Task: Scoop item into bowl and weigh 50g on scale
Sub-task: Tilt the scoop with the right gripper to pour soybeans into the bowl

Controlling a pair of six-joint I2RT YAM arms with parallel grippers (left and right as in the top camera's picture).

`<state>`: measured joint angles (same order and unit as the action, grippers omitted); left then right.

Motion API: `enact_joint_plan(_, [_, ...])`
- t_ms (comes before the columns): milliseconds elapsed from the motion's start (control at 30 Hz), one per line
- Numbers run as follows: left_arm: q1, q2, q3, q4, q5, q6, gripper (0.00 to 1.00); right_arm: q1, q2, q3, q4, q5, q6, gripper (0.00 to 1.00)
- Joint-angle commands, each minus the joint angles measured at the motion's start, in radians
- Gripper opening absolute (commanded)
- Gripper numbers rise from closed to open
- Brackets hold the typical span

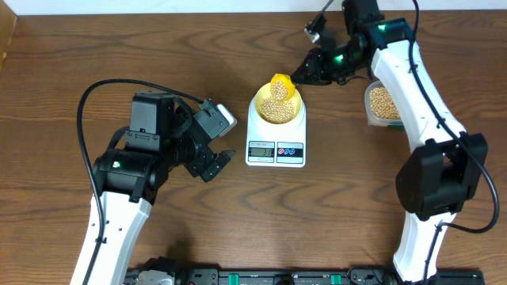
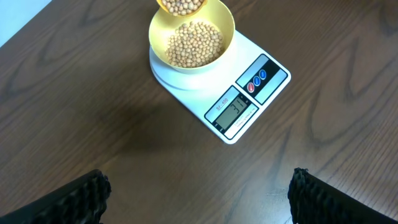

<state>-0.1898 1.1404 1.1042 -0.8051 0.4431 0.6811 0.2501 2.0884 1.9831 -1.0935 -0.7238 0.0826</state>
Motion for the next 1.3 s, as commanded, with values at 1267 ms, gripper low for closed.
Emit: enact_joint_plan(1267, [0.005,-0.011,-0.008,-0.002,0.01,0.006,0.94,0.131,0.01,0.051,0.034,0.351,-0.216,0.01])
